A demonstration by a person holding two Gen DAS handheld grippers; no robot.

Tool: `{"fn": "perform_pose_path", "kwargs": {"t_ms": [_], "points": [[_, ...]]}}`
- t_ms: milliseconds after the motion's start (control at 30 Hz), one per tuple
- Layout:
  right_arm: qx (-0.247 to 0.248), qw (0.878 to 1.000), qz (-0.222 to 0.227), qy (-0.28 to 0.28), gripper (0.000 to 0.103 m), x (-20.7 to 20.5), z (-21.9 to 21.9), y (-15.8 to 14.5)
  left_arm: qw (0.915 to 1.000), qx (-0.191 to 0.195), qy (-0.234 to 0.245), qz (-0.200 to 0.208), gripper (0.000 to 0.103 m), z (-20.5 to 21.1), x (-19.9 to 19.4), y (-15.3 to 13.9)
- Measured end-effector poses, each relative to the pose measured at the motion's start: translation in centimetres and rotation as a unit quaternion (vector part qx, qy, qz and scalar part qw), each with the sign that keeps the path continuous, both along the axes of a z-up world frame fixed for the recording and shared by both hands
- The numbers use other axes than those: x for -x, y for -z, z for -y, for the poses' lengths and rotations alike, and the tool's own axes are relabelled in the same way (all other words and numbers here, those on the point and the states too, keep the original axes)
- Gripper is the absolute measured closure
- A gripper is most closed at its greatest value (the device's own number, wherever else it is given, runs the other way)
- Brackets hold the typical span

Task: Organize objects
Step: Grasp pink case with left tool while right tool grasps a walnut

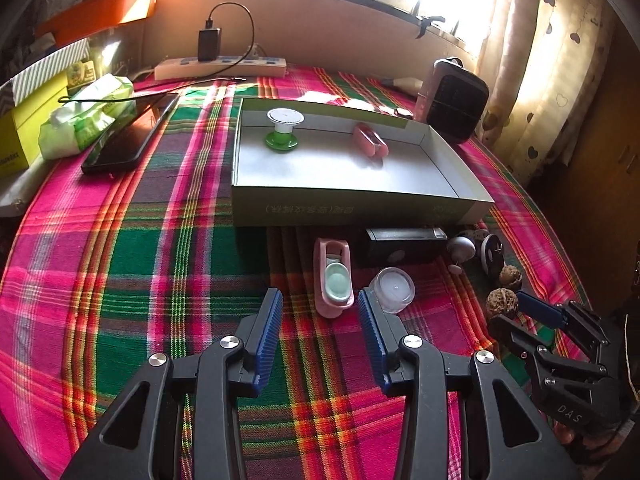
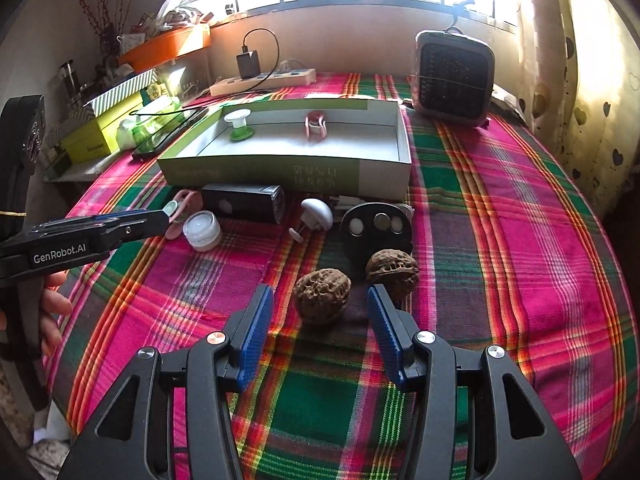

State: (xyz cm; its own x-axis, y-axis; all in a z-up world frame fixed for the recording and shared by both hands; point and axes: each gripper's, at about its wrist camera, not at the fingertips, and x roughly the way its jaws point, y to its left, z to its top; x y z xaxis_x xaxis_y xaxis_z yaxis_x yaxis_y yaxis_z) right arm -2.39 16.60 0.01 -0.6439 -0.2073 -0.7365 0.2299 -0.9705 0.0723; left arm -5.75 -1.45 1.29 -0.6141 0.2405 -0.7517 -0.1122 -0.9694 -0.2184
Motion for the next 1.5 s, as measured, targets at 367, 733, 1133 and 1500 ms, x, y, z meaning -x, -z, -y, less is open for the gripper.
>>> {"fn": "perform_pose_path", "kwargs": {"t_ms": [367,733,1133,1500], "points": [[-0.004,1.000,0.005,-0.003,0.053,0.7,0.3,0.5,0.9999,0.012,0.003,0.009,0.064,-0.7,1.2,0.6],[-0.014,1.000,0.004,-0.011,0.054,1.1,0.8,0.6,0.9997,0.022,-0.003,0.007,0.064,-0.9,2.5,0.7],[-0.018,1.000,0.002,-0.006,0.066,1.0,0.8,0.5,0.9988,0.047,-0.012,0.001,0.064,-1.3,3.1,0.8],[-0.007,1.000,0.003,-0.007,0.071,1.1,0.4,0.5,0.9977,0.061,-0.030,0.000,0.084,-0.9,3.2,0.8]]}}
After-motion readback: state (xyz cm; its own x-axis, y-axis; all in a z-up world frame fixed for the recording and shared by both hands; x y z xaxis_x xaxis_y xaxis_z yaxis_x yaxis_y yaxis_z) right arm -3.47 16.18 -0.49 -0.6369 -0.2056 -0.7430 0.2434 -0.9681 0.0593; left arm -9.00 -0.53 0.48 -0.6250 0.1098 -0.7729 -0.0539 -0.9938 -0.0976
